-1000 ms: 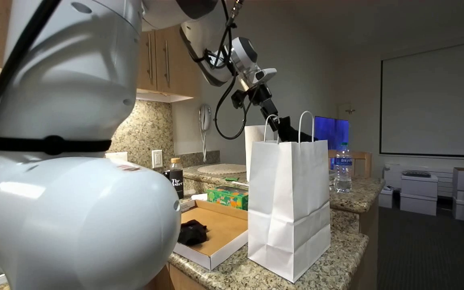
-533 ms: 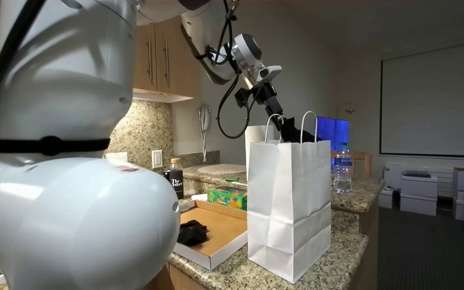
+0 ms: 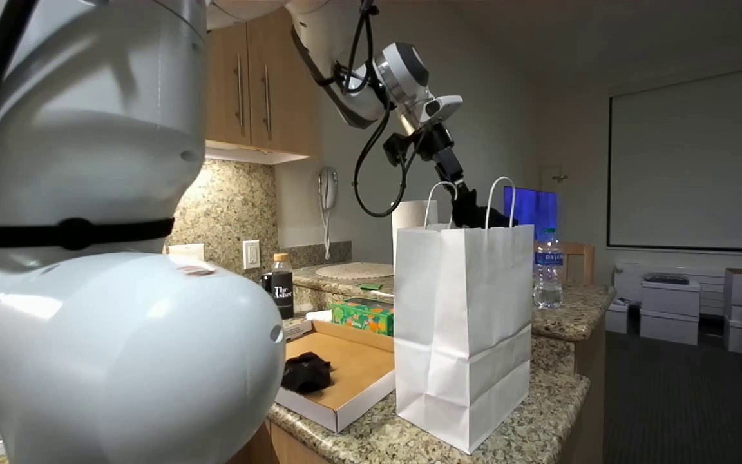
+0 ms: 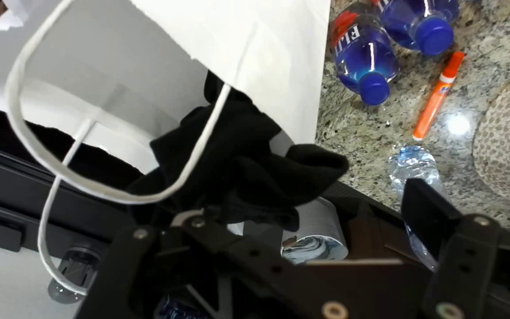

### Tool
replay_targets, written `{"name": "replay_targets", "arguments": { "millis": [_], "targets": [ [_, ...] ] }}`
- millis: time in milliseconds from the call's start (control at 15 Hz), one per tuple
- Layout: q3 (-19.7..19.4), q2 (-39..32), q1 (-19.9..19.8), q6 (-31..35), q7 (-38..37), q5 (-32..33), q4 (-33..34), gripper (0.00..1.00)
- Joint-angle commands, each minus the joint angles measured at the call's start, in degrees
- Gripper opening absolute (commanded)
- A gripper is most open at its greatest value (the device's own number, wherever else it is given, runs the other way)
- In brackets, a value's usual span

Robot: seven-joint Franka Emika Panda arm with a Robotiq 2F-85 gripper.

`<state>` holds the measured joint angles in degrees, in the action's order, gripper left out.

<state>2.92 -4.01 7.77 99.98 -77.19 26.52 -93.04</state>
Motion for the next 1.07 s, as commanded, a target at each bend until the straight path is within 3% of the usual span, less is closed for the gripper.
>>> {"name": "replay_targets", "arguments": {
  "millis": [0,533,1000],
  "targets": [
    [-0.2,2.6,-1.6,1.0,1.5,-2.6,-3.7,1.00],
    [-0.7,4.6,-2.8,3.5,2.0,-4.6,-6.5,1.00],
    [-0.4,3.9,-2.6,15.3,2.9,-1.6,-5.1,1.00]
  ]
}}
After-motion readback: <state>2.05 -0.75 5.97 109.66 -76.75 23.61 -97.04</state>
